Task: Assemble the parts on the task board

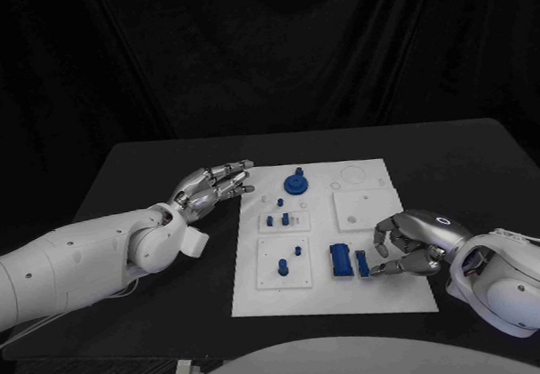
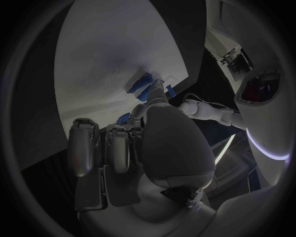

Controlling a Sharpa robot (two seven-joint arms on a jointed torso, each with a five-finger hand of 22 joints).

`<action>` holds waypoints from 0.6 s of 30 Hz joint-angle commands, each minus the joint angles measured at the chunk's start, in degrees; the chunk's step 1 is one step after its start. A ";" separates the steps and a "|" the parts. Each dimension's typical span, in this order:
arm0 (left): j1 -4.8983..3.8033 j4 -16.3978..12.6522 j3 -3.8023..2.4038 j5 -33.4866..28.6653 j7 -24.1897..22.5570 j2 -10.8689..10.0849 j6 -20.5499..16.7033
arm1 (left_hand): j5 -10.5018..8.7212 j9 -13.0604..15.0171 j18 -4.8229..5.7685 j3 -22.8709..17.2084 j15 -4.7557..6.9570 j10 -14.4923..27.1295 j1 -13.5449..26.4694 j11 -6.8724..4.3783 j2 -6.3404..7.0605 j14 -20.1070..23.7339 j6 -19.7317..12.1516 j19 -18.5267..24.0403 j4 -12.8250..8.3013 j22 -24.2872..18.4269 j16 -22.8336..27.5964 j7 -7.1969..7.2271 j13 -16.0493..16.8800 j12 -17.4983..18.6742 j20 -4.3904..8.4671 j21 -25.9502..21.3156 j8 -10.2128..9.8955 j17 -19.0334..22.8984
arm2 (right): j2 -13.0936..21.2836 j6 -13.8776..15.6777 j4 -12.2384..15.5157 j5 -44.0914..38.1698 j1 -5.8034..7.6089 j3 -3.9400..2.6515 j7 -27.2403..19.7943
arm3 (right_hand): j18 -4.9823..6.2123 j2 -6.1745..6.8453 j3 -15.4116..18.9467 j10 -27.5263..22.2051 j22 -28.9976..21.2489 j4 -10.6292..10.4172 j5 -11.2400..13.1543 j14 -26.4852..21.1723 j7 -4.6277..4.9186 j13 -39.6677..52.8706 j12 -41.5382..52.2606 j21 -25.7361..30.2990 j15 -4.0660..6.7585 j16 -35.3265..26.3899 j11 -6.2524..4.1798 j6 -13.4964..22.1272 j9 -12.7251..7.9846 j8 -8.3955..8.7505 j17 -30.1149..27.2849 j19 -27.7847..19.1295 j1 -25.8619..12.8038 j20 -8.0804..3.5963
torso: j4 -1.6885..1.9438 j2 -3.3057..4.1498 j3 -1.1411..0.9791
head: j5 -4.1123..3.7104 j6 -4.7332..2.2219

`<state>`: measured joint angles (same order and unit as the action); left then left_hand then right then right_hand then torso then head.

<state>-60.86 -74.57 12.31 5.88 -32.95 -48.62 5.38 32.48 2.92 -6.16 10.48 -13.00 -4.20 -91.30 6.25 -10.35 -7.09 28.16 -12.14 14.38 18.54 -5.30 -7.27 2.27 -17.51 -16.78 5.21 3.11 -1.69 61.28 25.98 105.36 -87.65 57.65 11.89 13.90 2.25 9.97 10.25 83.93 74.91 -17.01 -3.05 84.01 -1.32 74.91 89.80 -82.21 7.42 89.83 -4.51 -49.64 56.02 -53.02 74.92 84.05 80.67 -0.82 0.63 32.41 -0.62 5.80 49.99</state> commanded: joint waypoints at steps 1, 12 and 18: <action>0.09 -0.04 -0.06 -0.33 -0.82 0.11 0.70 | 0.28 0.06 0.63 -0.42 -0.03 -0.29 -0.72 -0.08 0.02 -0.34 0.09 -0.44 0.02 -0.08 -0.35 0.05 0.08 -0.31 0.00 0.20 0.30 -0.06 | -0.15 -2.76 -0.02 -1.48 -0.06 -0.01 1.85 | -0.36 0.61 0.34 6.07 12.58 -0.02 0.13 5.99 -0.10 15.09 0.20 -0.16 0.36 0.17 -0.41 -0.38 -0.08 -0.10 15.08 2.63 0.08 -0.42 | 0.02 -0.01 -0.02 | -0.07 0.01; 0.11 -0.07 -0.06 -0.33 -0.83 0.13 0.75 | 0.31 0.05 0.66 -0.53 -0.03 -0.30 -0.81 -0.04 -0.03 -0.32 0.00 -0.41 -0.05 -0.20 -0.34 0.05 0.07 -0.27 0.00 0.18 0.27 -0.05 | -1.20 -2.82 -0.44 -1.86 -0.09 -0.01 2.45 | -0.27 -0.49 -0.37 6.07 12.46 0.06 0.11 5.99 -0.14 15.09 0.20 0.22 0.41 0.17 -0.45 -0.48 -0.18 -0.01 15.08 2.45 1.27 -0.47 | 0.02 0.00 0.01 | -0.11 0.01; 0.12 -0.06 -0.06 -0.33 -0.81 0.14 0.79 | 0.31 0.05 0.66 -0.53 -0.03 -0.30 -0.81 -0.04 -0.03 -0.32 0.00 -0.41 -0.05 -0.20 -0.34 0.05 0.07 -0.27 0.00 0.18 0.27 -0.05 | -1.47 -2.39 -0.64 -1.91 -0.10 -0.01 2.55 | -0.27 -1.61 -1.10 6.07 12.46 0.10 0.05 5.99 -0.07 15.09 0.20 0.22 0.39 0.17 -0.40 -0.43 -0.22 0.04 15.08 2.45 1.65 -0.45 | 0.02 0.03 -0.02 | -0.14 0.01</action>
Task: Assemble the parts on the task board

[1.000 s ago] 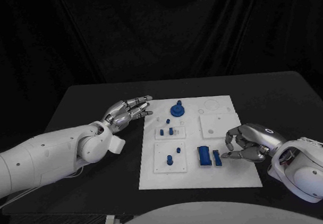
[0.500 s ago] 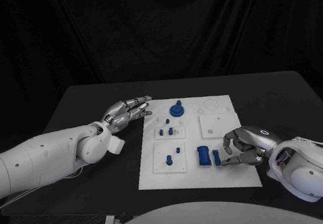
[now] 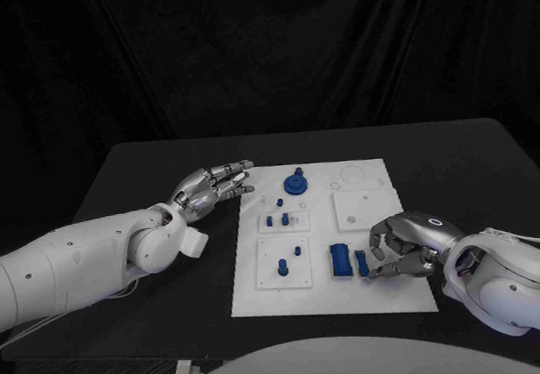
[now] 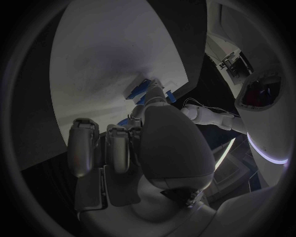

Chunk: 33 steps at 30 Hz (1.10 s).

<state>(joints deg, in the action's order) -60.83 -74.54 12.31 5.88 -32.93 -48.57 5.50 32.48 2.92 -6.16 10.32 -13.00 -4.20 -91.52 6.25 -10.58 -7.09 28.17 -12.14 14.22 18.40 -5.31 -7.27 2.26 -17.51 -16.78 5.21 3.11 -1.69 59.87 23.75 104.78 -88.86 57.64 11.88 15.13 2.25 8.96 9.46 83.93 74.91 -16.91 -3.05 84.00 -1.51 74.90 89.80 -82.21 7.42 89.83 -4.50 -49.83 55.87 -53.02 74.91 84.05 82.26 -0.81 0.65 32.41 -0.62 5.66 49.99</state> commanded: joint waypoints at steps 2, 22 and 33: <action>0.09 -0.07 -0.06 -0.33 -0.82 0.12 0.72 | 0.31 0.05 0.65 -0.36 -0.03 -0.30 -0.58 -0.04 0.20 -0.32 0.00 -0.41 0.11 -0.05 -0.34 0.05 0.08 -0.27 0.00 0.18 0.27 -0.05 | -0.16 -0.09 -0.16 -0.71 -0.09 -0.01 1.50 | -0.27 -1.24 -0.66 6.07 12.46 0.07 0.08 6.00 0.14 15.10 0.20 0.23 0.36 0.17 -0.37 -0.32 0.04 -0.08 15.09 2.45 0.17 -0.43 | 0.02 0.01 -0.02 | -0.04 0.01; 0.18 -0.04 -0.06 -0.33 -0.76 0.19 1.01 | 0.32 0.03 0.69 -0.46 -0.04 -0.30 -0.65 0.00 0.17 -0.29 -0.12 -0.41 0.05 -0.14 -0.31 0.03 0.06 -0.22 0.01 0.16 0.24 -0.04 | -1.99 -0.50 -1.51 -0.68 -0.14 -0.01 3.68 | -0.18 -3.49 -1.17 6.07 12.34 0.34 0.25 6.00 -0.13 15.10 0.20 0.62 0.50 0.17 -0.53 -7.50 7.33 -8.29 15.09 2.27 0.85 -0.53 | 0.01 -0.01 -0.02 | -0.14 0.01; 0.22 -0.01 -0.06 -0.32 -0.62 0.23 1.16 | 0.32 0.03 0.69 -0.46 -0.04 -0.30 -0.65 0.00 0.17 -0.29 -0.12 -0.41 0.05 -0.14 -0.31 0.03 0.06 -0.22 0.01 0.16 0.24 -0.04 | -2.69 -2.36 -1.90 -0.66 -0.36 -0.01 5.08 | -0.15 -3.90 -1.18 6.07 12.31 0.84 0.25 6.00 -0.30 15.10 0.20 0.71 0.64 0.17 -0.66 -7.99 8.10 -9.15 15.09 2.22 1.86 -0.63 | 0.02 0.00 -0.01 | -0.21 0.01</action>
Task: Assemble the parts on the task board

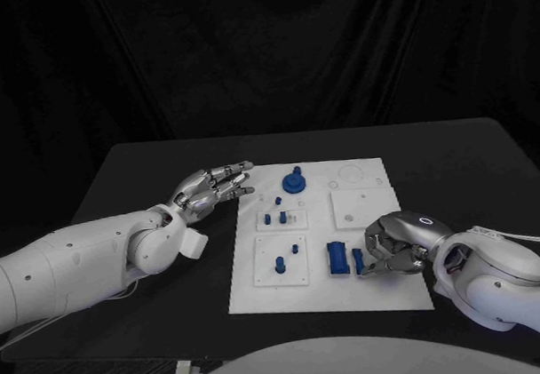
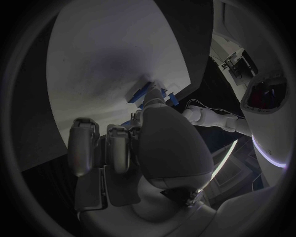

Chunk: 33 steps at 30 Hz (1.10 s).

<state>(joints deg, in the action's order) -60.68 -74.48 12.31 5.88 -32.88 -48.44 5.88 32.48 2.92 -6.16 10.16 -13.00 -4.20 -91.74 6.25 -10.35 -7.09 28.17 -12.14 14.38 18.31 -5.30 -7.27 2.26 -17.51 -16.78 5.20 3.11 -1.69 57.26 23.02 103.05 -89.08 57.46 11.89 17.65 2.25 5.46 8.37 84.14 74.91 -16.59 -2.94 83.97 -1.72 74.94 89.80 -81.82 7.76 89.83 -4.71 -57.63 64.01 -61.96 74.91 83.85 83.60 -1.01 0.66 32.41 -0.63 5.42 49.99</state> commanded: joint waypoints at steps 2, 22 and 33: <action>0.09 -0.06 -0.06 -0.32 -0.65 0.10 0.79 | 0.33 0.03 0.69 -0.30 -0.04 -0.30 -0.43 0.00 -0.05 -0.29 -0.12 -0.41 -0.12 -0.05 -0.31 0.03 0.07 -0.22 0.01 0.16 0.24 -0.04 | -0.12 -1.90 -0.22 -0.36 -0.22 -0.01 2.55 | -0.14 -0.92 -0.24 5.86 12.29 0.79 0.15 6.03 -0.10 15.06 0.20 0.39 0.38 0.17 -0.45 -0.12 0.12 -0.34 15.09 2.39 1.23 -0.50 | 0.00 0.00 0.00 | 0.04 0.01; 0.15 -1.62 -0.06 0.23 -2.54 -1.09 -0.36 | 0.40 0.11 0.76 -0.64 -0.04 -0.37 -0.72 -0.05 -0.18 -0.32 0.45 -0.47 -0.36 -0.18 -0.32 -0.01 0.08 -0.35 0.02 0.14 0.34 -0.04 | 2.84 2.75 2.75 1.33 0.13 -0.04 -2.81 | -0.12 6.32 4.48 5.86 12.26 -0.55 -0.01 6.03 -0.45 15.06 0.20 0.49 0.50 0.17 -0.85 -0.35 0.13 -0.03 15.09 2.34 -4.69 -0.66 | -0.06 -0.01 0.00 | 0.21 0.01; -0.60 -7.88 -0.12 5.22 -8.10 -4.98 -6.60 | -1.23 0.43 0.08 0.23 1.21 -3.27 1.00 0.46 0.46 -0.67 4.37 0.51 2.08 -1.86 -0.54 -0.19 0.45 -3.80 0.31 -0.39 1.27 -0.07 | 6.12 11.56 5.24 20.65 9.01 -0.05 -15.33 | 1.10 4.20 3.48 5.86 10.57 -0.49 -0.28 5.79 -0.33 15.06 0.20 5.80 0.51 -0.19 -0.89 6.64 -8.60 10.55 14.15 -0.19 -15.02 -0.69 | -0.08 -0.09 -0.01 | -0.52 0.01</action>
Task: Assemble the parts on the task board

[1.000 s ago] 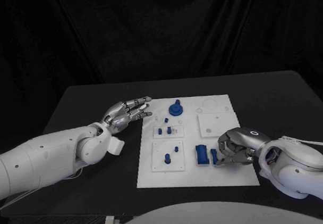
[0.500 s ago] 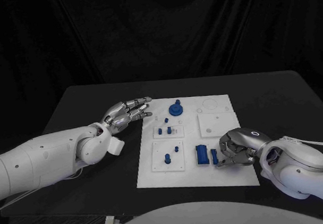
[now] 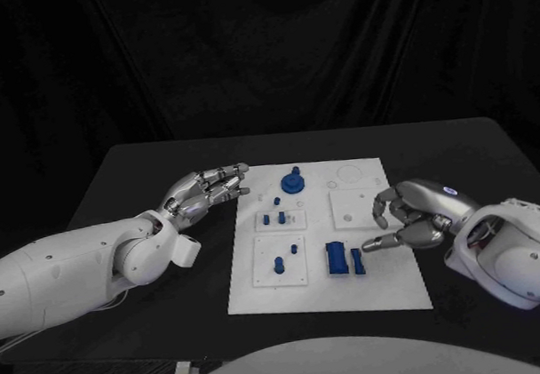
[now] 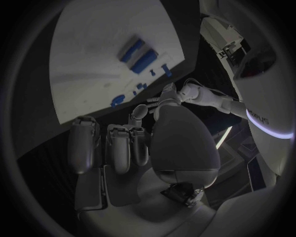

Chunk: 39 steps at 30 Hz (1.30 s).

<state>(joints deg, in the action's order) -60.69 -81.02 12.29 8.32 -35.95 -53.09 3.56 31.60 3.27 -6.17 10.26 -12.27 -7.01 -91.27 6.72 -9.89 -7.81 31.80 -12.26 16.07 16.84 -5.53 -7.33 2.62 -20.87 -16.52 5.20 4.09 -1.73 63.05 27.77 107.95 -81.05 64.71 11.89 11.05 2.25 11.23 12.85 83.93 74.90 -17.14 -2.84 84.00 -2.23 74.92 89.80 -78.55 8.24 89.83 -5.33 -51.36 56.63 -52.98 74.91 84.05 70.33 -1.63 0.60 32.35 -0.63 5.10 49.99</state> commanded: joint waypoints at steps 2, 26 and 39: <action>-1.24 -2.39 -0.10 3.05 -6.07 -0.65 -5.62 | -2.11 0.31 -1.34 1.11 2.62 -2.26 2.62 0.21 -0.34 0.33 4.12 2.11 0.71 -1.73 -0.16 -0.65 0.25 -2.33 0.98 -1.05 1.04 0.01 | 0.58 8.81 0.08 19.16 3.54 -0.05 -13.06 | 3.04 -4.27 -2.87 6.03 7.41 0.22 -1.76 2.64 1.17 15.02 0.15 12.03 -0.90 -5.44 0.53 0.25 -5.89 7.07 3.41 -5.12 -4.77 0.60 | -0.01 -0.11 0.01 | -0.58 0.01; -2.83 -3.98 -0.60 2.64 -2.17 1.46 -12.21 | -24.37 -3.27 -0.37 0.59 12.27 7.01 45.95 -6.72 3.13 7.81 -17.62 12.26 -6.14 -16.84 5.53 7.33 -2.62 13.74 16.52 -5.20 -4.09 1.73 | -2.94 7.64 -8.35 56.98 2.34 -0.79 -38.32 | -2.25 -5.97 -8.50 -83.93 -74.90 12.00 2.84 -84.00 2.23 -70.01 -89.80 78.55 -8.24 -89.83 5.33 44.37 -51.26 52.98 -74.91 -84.05 -53.77 1.63 | -0.39 -0.81 -0.02 | -0.76 -0.87; -1.11 -6.53 -6.60 -2.99 2.10 5.02 -30.42 | -27.34 -3.27 1.88 -3.67 12.27 7.01 64.57 -6.72 9.89 7.81 -23.45 12.26 -10.40 -16.84 5.53 7.33 -2.62 16.68 16.52 -5.20 -4.09 1.73 | -13.85 13.80 -15.18 74.01 -2.53 -8.64 -40.10 | -2.25 -11.23 -12.85 -83.93 -74.90 17.14 2.84 -84.00 2.23 -74.92 -89.80 78.55 -8.24 -89.83 5.33 51.36 -56.63 52.98 -74.91 -84.05 -70.33 1.63 | -0.52 -1.03 0.38 | -3.42 -9.90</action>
<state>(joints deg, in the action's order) -61.96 -87.12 5.72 8.70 -35.61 -48.35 -18.01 5.74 0.19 -6.12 8.95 0.22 -0.19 -36.10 -0.40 -5.23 -0.02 11.23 -0.15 7.63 0.22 -0.20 -0.01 0.16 -5.68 -0.89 0.32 0.49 -0.06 49.40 37.74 93.27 -14.60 62.53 3.27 -28.12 0.40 0.07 -0.01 0.19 0.06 -0.15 -0.20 0.26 0.02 0.05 0.21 -0.18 0.03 0.19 0.02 -0.19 0.05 -0.20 0.05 0.01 0.35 0.30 0.13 31.40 -0.40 2.19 41.70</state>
